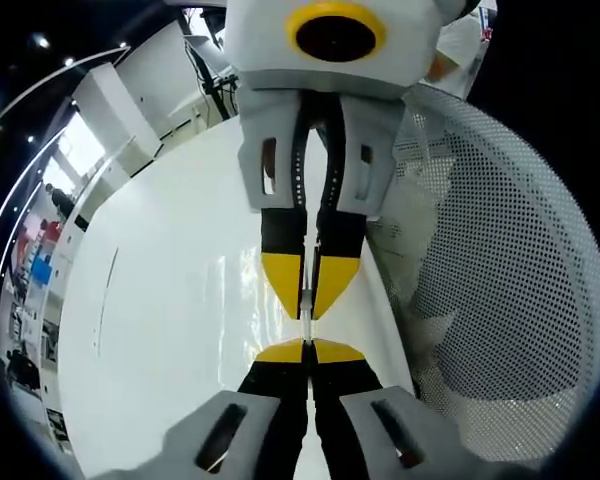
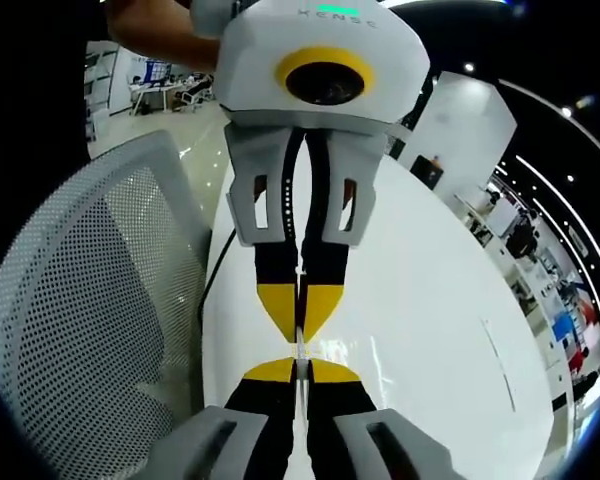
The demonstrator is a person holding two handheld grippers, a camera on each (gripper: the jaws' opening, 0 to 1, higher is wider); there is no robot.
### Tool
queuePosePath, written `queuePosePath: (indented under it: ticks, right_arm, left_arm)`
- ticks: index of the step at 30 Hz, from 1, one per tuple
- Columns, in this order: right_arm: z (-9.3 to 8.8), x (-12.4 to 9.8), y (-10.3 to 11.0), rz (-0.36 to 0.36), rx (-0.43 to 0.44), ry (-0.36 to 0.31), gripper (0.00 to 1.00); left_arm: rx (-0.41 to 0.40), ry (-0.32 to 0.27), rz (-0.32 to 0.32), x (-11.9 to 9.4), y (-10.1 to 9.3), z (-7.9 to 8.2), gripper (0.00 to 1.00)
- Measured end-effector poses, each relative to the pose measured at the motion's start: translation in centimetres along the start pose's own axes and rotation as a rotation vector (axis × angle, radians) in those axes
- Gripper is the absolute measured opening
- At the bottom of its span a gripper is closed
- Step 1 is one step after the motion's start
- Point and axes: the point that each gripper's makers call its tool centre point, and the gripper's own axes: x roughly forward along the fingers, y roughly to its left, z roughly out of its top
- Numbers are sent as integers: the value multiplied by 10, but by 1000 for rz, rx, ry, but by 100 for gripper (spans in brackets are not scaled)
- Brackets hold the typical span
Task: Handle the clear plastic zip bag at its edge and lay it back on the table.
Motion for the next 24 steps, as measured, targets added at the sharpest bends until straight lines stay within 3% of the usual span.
queuePosePath:
  ticks: [24]
  right_arm:
    - [1,0,-1,-4,9,-6,0]
  left_arm:
    - [-4,0,1,-2,1,-1,0]
